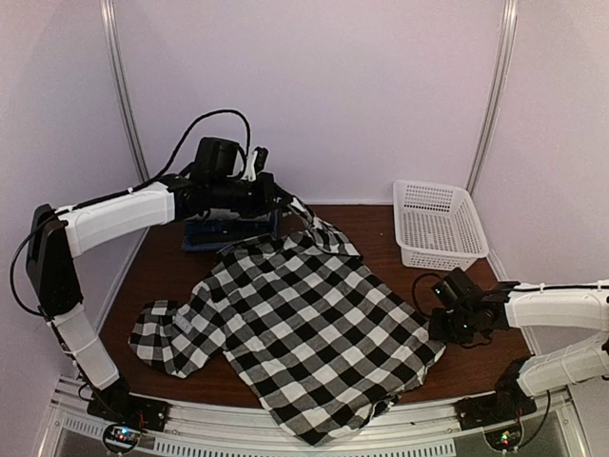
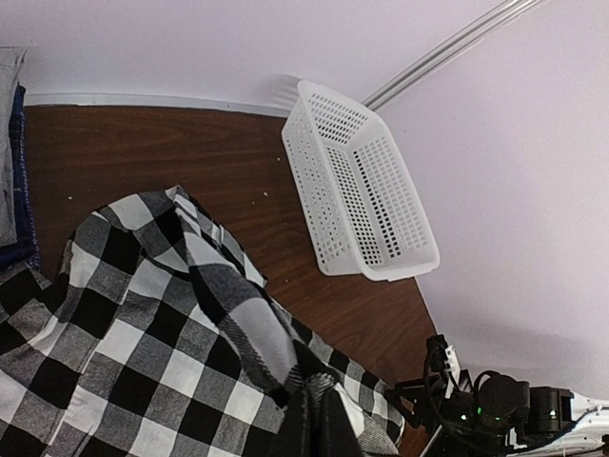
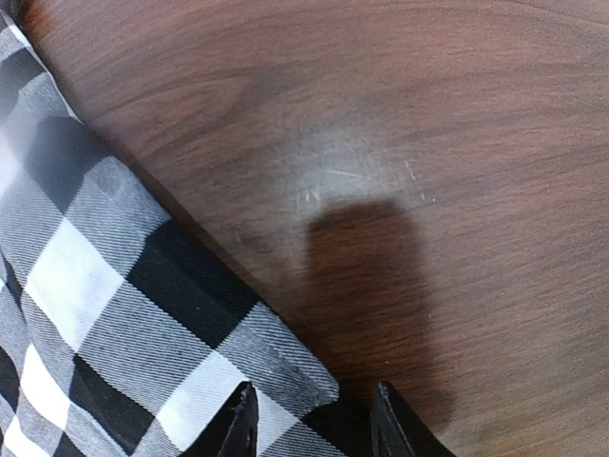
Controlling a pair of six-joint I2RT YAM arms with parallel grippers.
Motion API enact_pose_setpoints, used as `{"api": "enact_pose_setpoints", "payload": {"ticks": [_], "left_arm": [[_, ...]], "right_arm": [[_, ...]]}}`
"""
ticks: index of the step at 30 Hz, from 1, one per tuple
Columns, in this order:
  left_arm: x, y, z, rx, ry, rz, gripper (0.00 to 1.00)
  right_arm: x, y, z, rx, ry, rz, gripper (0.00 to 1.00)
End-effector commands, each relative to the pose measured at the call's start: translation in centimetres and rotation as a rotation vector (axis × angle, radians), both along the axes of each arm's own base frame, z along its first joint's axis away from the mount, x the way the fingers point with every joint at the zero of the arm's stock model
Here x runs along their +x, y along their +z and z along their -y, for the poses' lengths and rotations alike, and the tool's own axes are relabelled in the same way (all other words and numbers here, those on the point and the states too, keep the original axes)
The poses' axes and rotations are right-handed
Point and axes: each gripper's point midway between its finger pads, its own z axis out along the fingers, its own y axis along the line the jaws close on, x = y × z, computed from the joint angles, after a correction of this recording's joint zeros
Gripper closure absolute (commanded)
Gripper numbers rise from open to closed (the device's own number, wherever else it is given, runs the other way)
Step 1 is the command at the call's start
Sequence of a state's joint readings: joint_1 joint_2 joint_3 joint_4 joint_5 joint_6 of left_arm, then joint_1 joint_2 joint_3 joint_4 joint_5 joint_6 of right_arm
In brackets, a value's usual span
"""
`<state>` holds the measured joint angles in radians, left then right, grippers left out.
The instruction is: Fold and stack the long sleeve shirts
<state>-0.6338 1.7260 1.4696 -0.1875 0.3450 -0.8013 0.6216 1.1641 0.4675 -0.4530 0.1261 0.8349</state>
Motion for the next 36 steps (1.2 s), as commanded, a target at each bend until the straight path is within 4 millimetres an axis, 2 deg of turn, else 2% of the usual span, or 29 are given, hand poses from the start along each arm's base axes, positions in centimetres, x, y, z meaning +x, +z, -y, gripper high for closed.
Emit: {"api": "enact_pose_setpoints", "payload": {"ticks": [1,8,11,15,19,25,29,32,36], "left_arm": [[0.8,1.4,0.6,-0.017,-0.012,0.051,1.00],[1.4,2.0,0.7,-0.016,-0.007,0.064,1.00],[1.6,2.4,0.6,-0.016,-0.004,0.073,1.00],[2.1,3.2,0.2,-0.016,0.004,0.086,1.00],[2.4,4.3,-0.3,-0.018,0.013,0.107,1.00],[2.4,6.6,-1.3,-0.017,0.027,0.152,1.00],[1.9,8.0,-3.0,-0.008,0.054,0.182,1.00],[1.3,8.5,-4.3,0.011,0.079,0.199,1.00],[0.0,7.9,-6.3,0.051,0.119,0.197,1.00]], "right_arm": [[-0.9,-0.4,0.7,-0.037,0.018,-0.046,0.59],[-0.1,-0.5,2.0,-0.134,-0.027,-0.038,0.63],[-0.2,-1.1,1.8,-0.135,-0.014,-0.051,0.69],[0.0,-0.6,0.9,-0.095,0.009,-0.043,0.83],[0.4,1.0,0.5,-0.075,0.015,-0.008,1.00],[1.2,4.8,-0.5,-0.022,0.025,0.085,1.00],[1.1,6.8,-2.3,0.001,0.076,0.120,1.00],[0.3,7.3,-4.0,0.003,0.125,0.118,1.00],[-1.3,7.0,-6.1,-0.032,0.200,0.092,1.00]]}}
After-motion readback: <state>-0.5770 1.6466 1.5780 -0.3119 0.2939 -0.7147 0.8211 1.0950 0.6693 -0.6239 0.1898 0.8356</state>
